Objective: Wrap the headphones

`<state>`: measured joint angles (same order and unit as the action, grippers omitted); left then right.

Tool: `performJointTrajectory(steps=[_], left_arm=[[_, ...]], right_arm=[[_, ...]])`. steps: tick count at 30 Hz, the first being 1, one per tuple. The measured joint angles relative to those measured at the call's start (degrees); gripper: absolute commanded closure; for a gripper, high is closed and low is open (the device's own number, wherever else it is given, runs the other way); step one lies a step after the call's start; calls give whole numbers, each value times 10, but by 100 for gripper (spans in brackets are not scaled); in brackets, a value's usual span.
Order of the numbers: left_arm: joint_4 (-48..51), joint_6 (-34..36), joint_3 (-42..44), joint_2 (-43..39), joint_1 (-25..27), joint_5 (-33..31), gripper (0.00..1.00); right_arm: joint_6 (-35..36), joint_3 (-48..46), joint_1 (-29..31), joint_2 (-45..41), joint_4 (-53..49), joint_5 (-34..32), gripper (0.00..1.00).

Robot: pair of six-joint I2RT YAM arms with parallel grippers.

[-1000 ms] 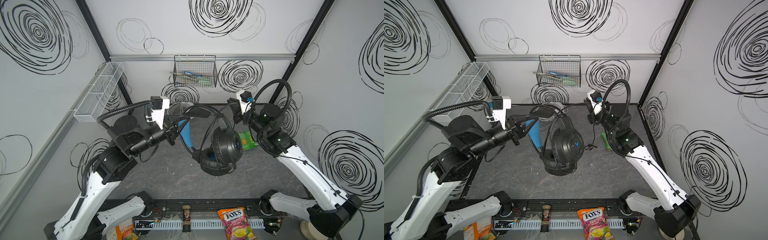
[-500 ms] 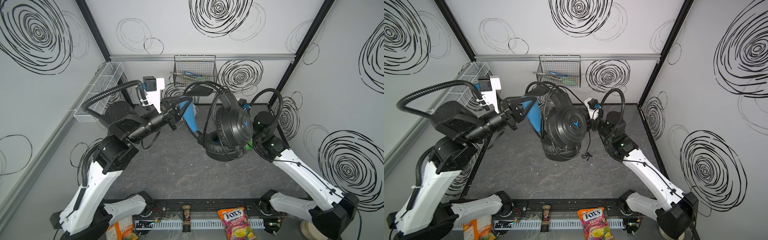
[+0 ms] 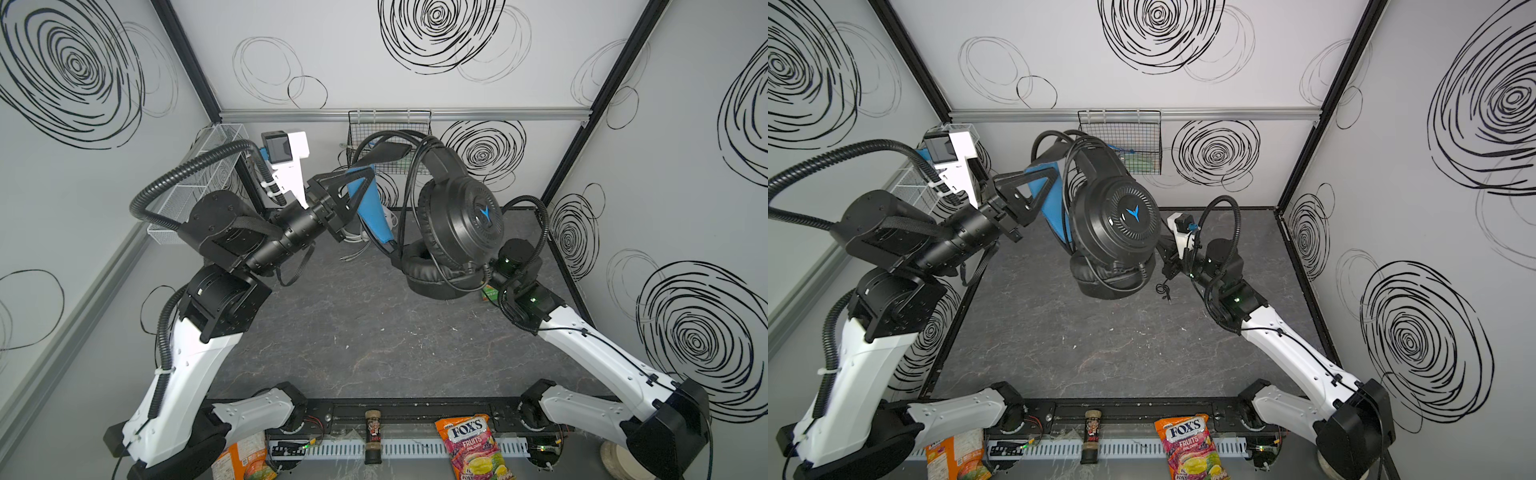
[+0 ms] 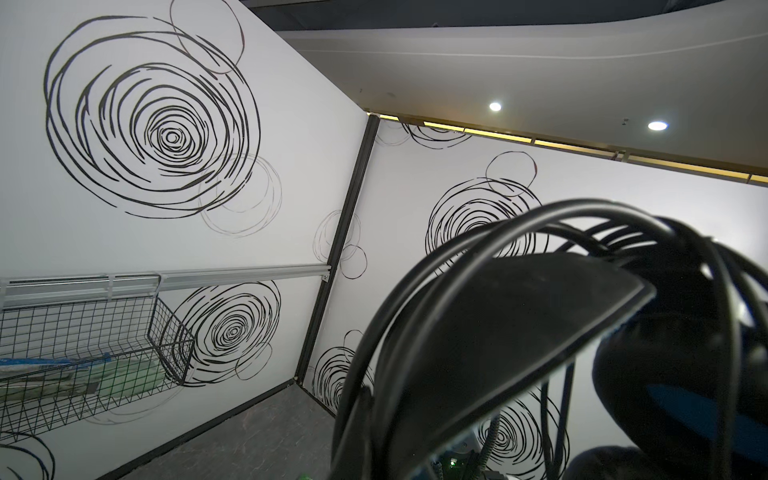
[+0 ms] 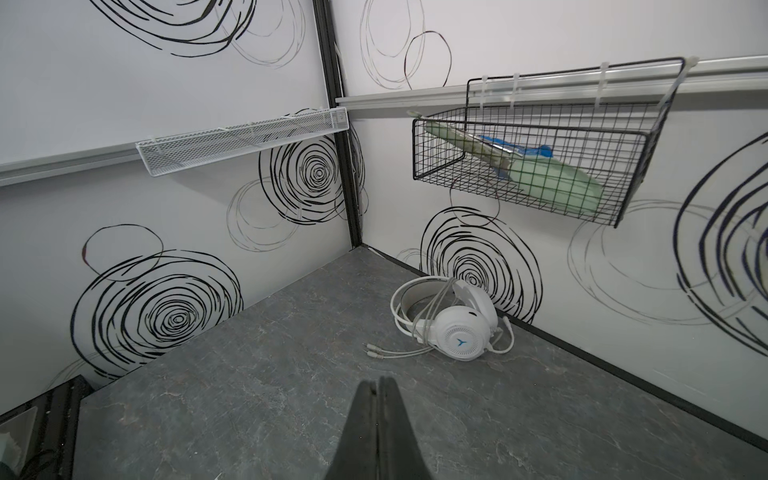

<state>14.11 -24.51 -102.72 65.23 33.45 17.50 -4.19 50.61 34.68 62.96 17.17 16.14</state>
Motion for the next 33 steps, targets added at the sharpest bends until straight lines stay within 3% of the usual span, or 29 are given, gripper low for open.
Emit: performJointTrajectory(steps=[9, 16, 24, 33], left_arm=[[0, -13, 0, 9, -21, -24, 100], [36, -27, 0, 5, -61, -118, 100], [150, -76, 0, 3, -134, -229, 100], [209, -91, 21, 0, -141, -278, 100]], right_arm=[[-14, -28, 18, -3, 4, 26, 100], [2, -31, 44, -22, -23, 25, 100], [57, -31, 143, -52, -94, -19, 100], [132, -15, 265, -47, -173, -94, 100]])
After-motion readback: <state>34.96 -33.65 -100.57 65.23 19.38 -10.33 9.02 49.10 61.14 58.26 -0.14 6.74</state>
